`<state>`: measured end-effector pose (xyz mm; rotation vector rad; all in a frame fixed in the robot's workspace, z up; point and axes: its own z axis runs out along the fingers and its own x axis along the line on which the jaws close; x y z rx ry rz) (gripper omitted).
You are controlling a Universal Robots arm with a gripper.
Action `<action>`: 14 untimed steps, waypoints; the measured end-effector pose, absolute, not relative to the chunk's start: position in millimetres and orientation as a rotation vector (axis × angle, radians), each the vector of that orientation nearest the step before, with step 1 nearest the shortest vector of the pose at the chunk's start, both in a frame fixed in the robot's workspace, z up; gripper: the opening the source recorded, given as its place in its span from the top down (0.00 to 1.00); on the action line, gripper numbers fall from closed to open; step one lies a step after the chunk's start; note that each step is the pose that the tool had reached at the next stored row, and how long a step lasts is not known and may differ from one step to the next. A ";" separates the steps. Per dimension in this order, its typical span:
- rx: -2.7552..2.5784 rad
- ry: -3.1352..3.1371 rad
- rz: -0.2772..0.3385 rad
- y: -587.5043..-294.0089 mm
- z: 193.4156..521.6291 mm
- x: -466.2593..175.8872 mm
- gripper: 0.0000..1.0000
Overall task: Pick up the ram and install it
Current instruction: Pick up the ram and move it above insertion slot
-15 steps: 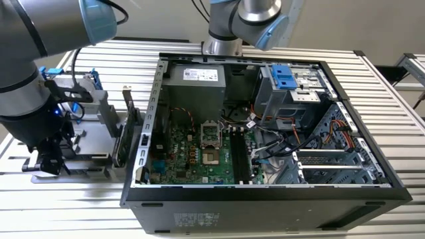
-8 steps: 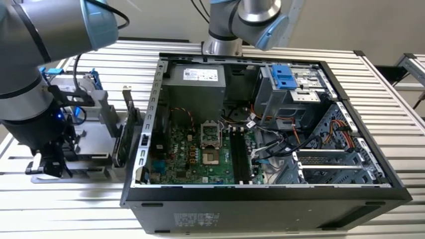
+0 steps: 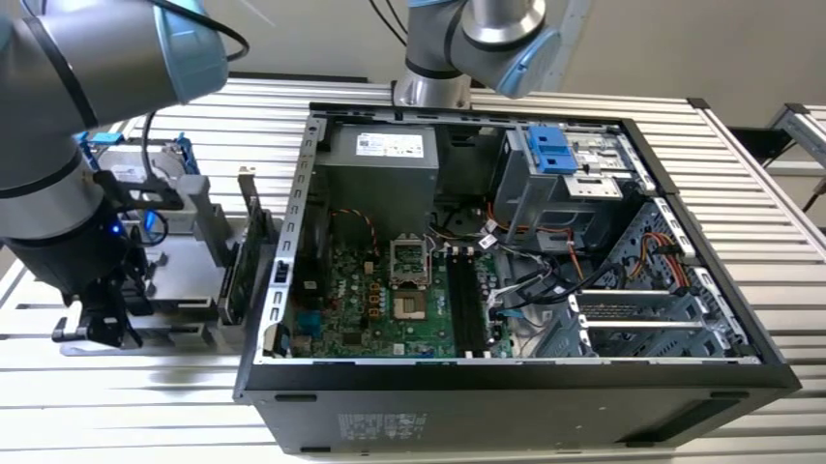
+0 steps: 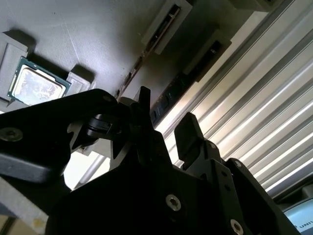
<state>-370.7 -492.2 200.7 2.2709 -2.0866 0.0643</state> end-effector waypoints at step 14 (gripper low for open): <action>2.272 -2.087 0.067 -492.2 195.2 -371.8 0.00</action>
